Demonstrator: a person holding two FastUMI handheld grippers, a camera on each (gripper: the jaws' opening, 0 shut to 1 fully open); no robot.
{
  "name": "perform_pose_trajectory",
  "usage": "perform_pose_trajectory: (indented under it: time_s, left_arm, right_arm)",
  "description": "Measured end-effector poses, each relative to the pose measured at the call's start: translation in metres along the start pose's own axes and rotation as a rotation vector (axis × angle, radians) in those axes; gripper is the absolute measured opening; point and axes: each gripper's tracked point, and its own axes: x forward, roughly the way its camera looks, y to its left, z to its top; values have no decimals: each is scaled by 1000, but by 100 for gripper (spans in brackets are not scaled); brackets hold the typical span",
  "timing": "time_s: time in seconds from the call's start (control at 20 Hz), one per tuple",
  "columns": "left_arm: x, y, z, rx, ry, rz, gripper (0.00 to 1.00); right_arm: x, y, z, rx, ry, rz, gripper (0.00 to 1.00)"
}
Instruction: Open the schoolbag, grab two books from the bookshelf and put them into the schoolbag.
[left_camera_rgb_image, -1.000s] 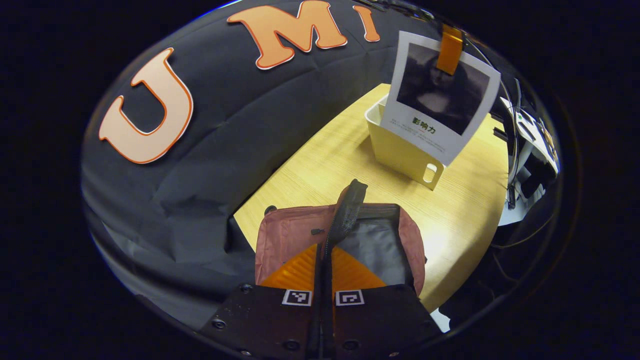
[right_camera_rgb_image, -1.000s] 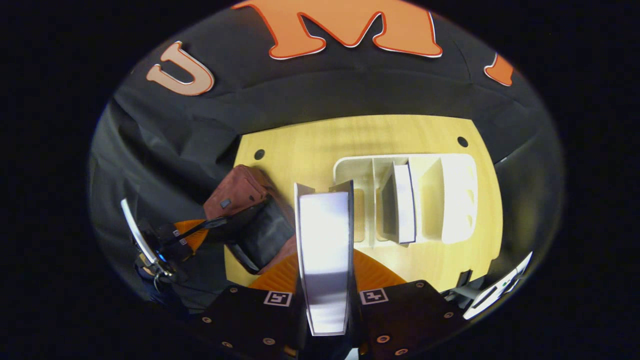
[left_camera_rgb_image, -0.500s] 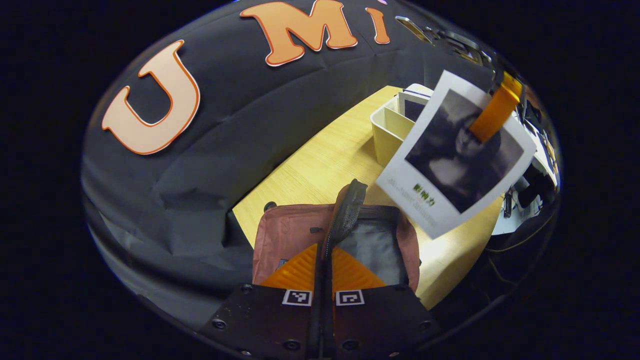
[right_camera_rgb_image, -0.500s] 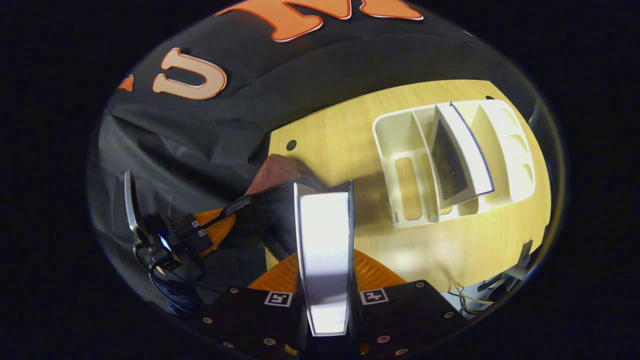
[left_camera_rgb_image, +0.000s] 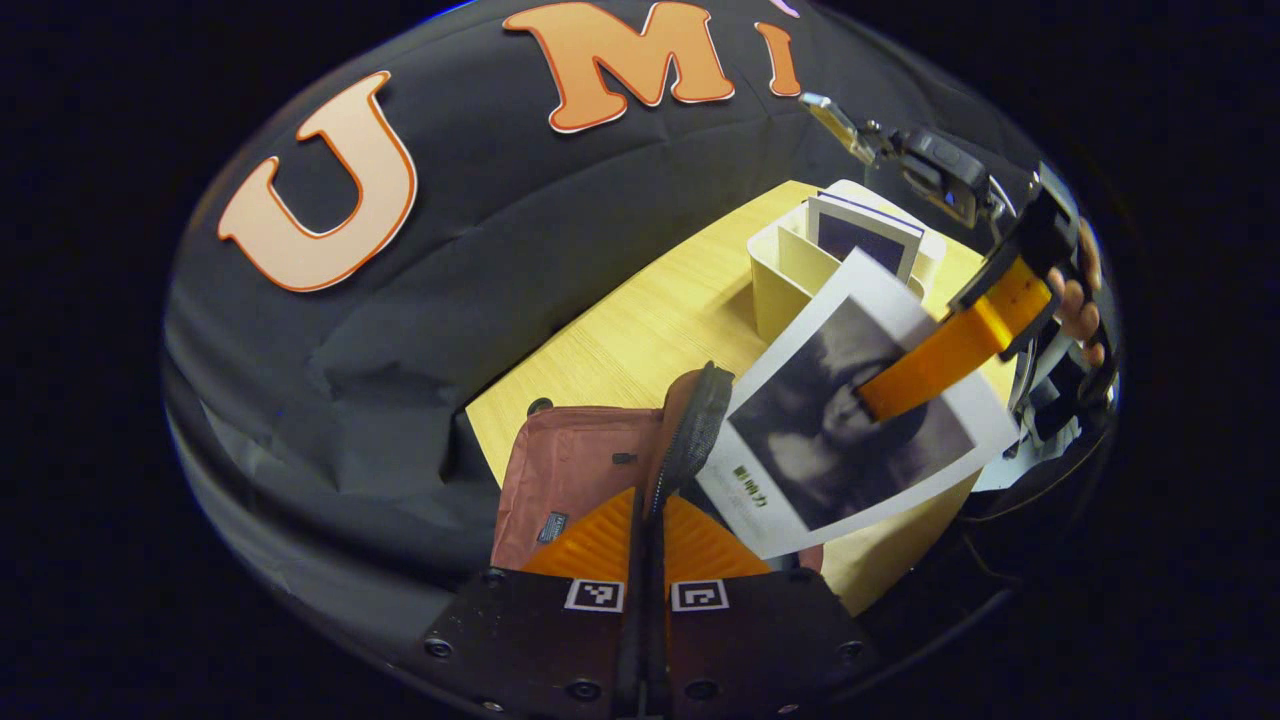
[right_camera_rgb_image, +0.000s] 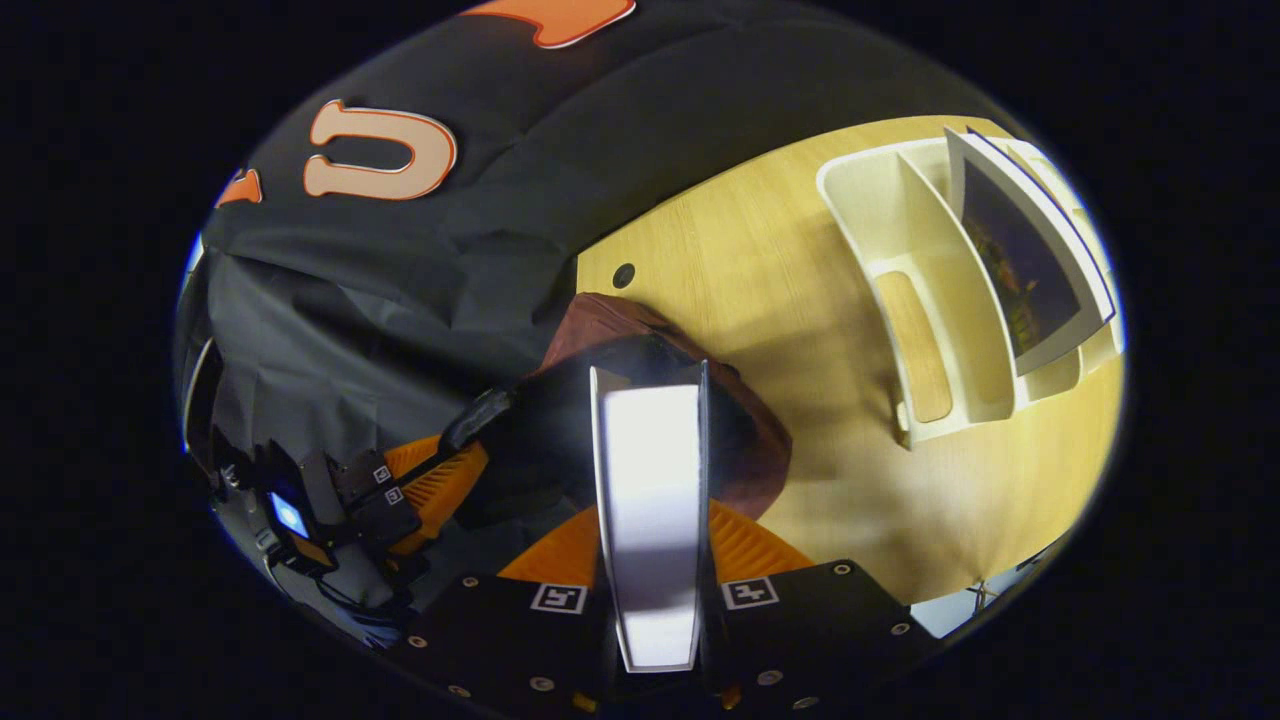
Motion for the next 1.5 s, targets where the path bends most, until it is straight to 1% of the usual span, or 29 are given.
perform_pose_trajectory:
  time_s: [0.1,0.2,0.35,0.4,0.45,0.5,0.6,0.75,0.8,0.85,1.0,1.15,1.25,1.3,1.35,1.4,1.45,1.5]
  left_arm:
    - [-4,1,1,-11,-2,0,4]
    - [-6,1,3,-25,-5,-4,3]
    - [-7,-5,6,-42,-7,-22,3]
    - [-7,-6,6,-46,-11,-27,9]
    - [-8,-8,7,-50,-12,-37,3]
    - [-9,-11,9,-56,-21,-46,3]
    - [-10,-15,12,-63,-30,-62,3]
    - [-10,-17,13,-70,-30,-77,4]
    - [-10,-20,13,-74,-31,-87,3]
    - [-8,-23,14,-73,-27,-102,3]
    - [-8,-34,13,-57,-24,-135,3]
    - [-4,-35,11,-36,-18,-132,3]
    - [-3,-33,6,-47,-15,-126,3]
    - [-2,-29,3,-53,-13,-120,3]
    - [-1,-26,2,-58,-15,-118,3]
    - [1,-24,0,-62,-16,-113,8]
    - [3,-22,-2,-67,-15,-109,3]
    - [4,-21,-2,-70,-16,-109,3]
  right_arm:
    - [24,3,-2,1,-2,15,34]
    - [43,7,-7,32,-1,44,34]
    - [71,5,-13,57,-10,66,34]
    - [77,2,-16,69,-12,75,34]
    - [83,2,-16,92,-24,90,34]
    - [90,3,-15,116,-39,110,34]
    - [90,9,-16,171,-63,171,34]
    - [86,16,-13,306,-96,296,34]
    - [88,16,-16,330,-99,317,34]
    - [89,17,-15,329,-111,323,34]
    - [96,17,-16,318,-144,304,34]
    - [96,16,-18,335,-160,292,34]
    - [93,15,-18,338,-156,274,35]
    - [93,16,-18,337,-149,240,26]
    - [92,16,-17,327,-148,201,22]
    - [89,18,-25,315,-134,160,46]
    - [86,13,-27,304,-130,102,69]
    - [82,4,-28,278,-130,52,79]
